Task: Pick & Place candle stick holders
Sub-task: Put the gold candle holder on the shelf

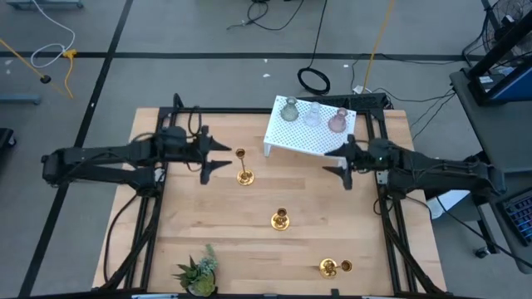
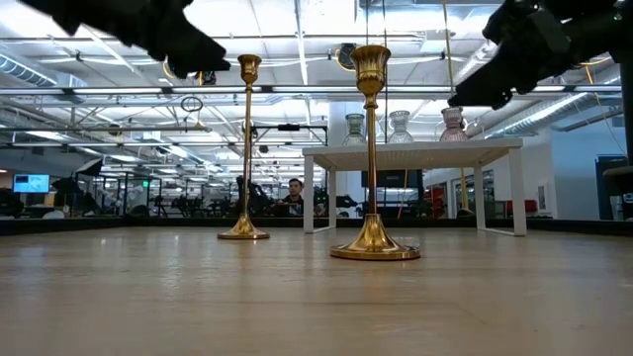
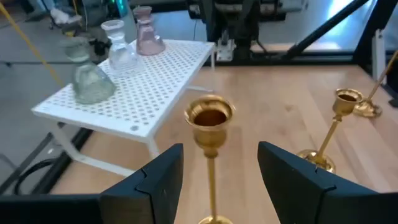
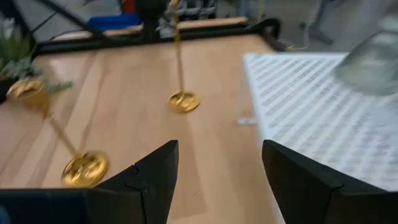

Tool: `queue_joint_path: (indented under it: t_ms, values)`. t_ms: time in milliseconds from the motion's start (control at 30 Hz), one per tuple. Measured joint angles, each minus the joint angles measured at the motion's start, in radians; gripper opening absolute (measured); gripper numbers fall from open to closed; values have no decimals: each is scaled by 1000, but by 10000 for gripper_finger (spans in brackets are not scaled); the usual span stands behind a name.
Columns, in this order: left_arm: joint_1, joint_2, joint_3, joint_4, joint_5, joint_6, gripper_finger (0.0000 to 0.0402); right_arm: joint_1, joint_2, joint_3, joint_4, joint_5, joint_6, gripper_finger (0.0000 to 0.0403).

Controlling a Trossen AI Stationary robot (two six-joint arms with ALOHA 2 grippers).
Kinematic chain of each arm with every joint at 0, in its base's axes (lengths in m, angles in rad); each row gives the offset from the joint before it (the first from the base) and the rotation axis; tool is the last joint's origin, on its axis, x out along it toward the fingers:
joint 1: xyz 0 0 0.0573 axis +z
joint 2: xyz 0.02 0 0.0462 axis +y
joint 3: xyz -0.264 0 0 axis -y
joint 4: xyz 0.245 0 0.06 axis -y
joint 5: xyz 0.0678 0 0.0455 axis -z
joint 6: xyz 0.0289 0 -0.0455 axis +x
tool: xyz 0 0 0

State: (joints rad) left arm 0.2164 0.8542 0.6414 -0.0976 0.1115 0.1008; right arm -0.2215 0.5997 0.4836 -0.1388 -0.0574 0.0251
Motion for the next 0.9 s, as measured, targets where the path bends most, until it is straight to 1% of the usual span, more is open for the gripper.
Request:
queue_joint_path:
  t_ms: [167, 300, 367, 467, 567, 667, 767, 900]
  values:
    - [-31, 26, -200, 257, 0, -63, 214, 54, 0, -78, 39, 0, 31, 223]
    - [-50, 70, -316, 490, -2, -117, 214, 79, 0, -160, 161, 0, 49, 223]
    - [-57, 99, -351, 566, -7, -145, 214, 86, 0, -202, 244, 0, 49, 223]
    - [-63, 147, -365, 636, -16, -152, 214, 92, 0, -262, 377, 0, 49, 224]
    - [-62, 203, -365, 655, -80, -115, 214, 93, 0, -312, 495, 0, 49, 224]
    - [-62, 279, -366, 745, -106, -114, 214, 93, -1, -350, 582, 0, 82, 224]
    - [-62, 364, -365, 844, -106, -122, 214, 93, -1, -371, 619, 0, 87, 222]
    - [-62, 462, -351, 963, -106, -89, 214, 93, -1, -388, 646, 0, 85, 216]
